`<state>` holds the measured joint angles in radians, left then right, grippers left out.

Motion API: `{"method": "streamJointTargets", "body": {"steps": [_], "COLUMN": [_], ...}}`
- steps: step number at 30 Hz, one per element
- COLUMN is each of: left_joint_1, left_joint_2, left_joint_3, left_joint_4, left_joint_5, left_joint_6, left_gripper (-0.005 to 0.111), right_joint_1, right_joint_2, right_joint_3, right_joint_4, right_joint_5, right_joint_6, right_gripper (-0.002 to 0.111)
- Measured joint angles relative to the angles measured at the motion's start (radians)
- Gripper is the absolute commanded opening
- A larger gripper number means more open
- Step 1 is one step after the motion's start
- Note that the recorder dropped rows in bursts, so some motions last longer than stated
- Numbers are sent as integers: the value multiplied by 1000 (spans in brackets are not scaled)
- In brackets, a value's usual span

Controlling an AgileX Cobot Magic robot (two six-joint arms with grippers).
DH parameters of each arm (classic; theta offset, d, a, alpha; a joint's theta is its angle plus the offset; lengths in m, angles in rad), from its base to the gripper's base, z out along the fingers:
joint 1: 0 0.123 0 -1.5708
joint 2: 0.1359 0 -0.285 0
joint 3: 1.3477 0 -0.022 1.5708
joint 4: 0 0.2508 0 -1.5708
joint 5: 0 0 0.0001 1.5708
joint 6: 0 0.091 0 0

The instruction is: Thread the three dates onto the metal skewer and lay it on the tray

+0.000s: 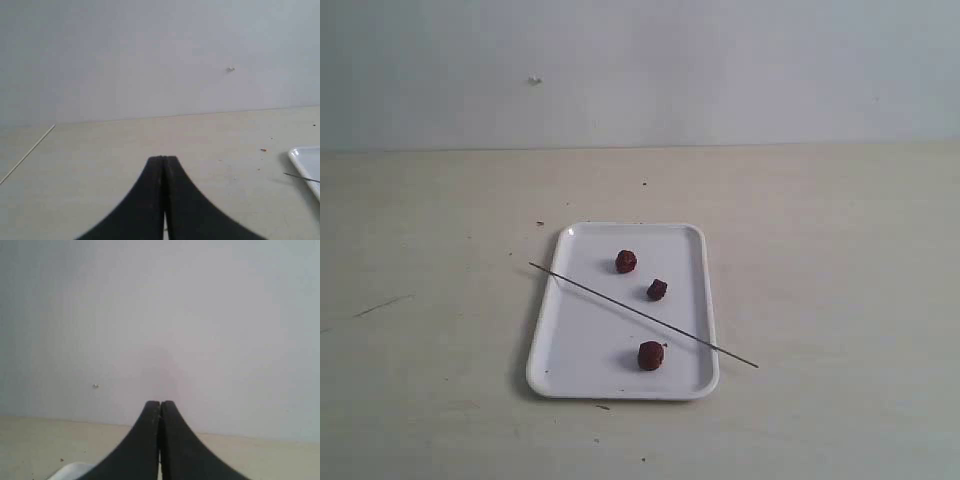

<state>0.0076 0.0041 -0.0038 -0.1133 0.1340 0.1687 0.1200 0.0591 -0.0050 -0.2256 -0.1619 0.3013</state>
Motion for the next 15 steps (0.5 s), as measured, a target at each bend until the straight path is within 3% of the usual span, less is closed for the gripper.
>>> {"method": "streamJointTargets", "body": {"steps": [15], "left_joint_1": [0], "left_joint_2": [0], "left_joint_3": [0], "left_joint_4": [0], "left_joint_5": [0], "left_joint_6": [0], "left_gripper": [0], "right_joint_1": [0], "right_joint_2": [0], "right_joint_3": [0], "right_joint_4": [58], "right_joint_5": [-279], "right_joint_6": [307], "right_gripper": [0]}}
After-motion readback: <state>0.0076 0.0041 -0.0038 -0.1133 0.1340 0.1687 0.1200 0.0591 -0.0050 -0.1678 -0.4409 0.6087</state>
